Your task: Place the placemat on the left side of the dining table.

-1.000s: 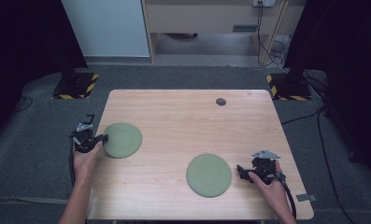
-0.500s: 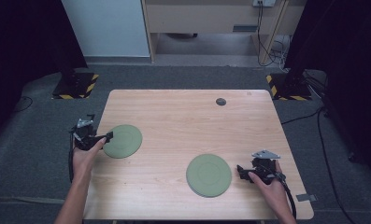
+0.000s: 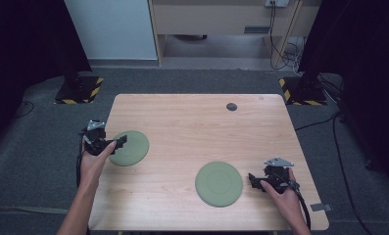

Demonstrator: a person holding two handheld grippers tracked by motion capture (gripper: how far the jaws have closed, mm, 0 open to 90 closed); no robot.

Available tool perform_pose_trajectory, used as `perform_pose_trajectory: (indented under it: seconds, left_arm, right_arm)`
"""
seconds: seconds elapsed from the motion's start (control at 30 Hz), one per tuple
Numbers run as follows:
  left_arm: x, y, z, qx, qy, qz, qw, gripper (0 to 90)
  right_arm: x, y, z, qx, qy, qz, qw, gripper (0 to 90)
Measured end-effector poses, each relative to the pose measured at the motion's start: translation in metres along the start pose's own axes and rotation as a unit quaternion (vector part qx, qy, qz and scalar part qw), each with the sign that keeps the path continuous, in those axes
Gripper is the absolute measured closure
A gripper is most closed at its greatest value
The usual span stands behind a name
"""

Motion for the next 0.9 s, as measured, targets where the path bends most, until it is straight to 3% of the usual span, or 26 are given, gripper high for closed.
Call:
perform_pose_trajectory:
  seconds: [0.4, 0.67, 0.9]
  left_arm:
    - [-0.005, -0.003, -0.036, 0.046, 0.028, -0.005, 0.9985, 4.2]
    - [-0.005, 0.004, -0.062, 0.059, 0.046, -0.006, 0.9972, 4.1]
    - [-0.008, 0.010, -0.087, 0.084, 0.068, -0.008, 0.9941, 4.0]
  right_arm:
    - [0.000, 0.000, 0.000, 0.000, 0.000, 0.000, 1.0000, 3.1]
    - [0.000, 0.000, 0.000, 0.000, 0.000, 0.000, 1.0000, 3.1]
    - [0.000, 0.000, 0.000, 0.000, 0.000, 0.000, 1.0000, 3.1]
Point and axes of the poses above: each handheld gripper's, and its own axes: x roughly forward along the jaws, y roughly out of its underside, z roughly to its left, the point moved 7 cm from there along x, roughly forward along the jaws, and after that the axes turned 8 degrees about -y, right-handed, at the moved point
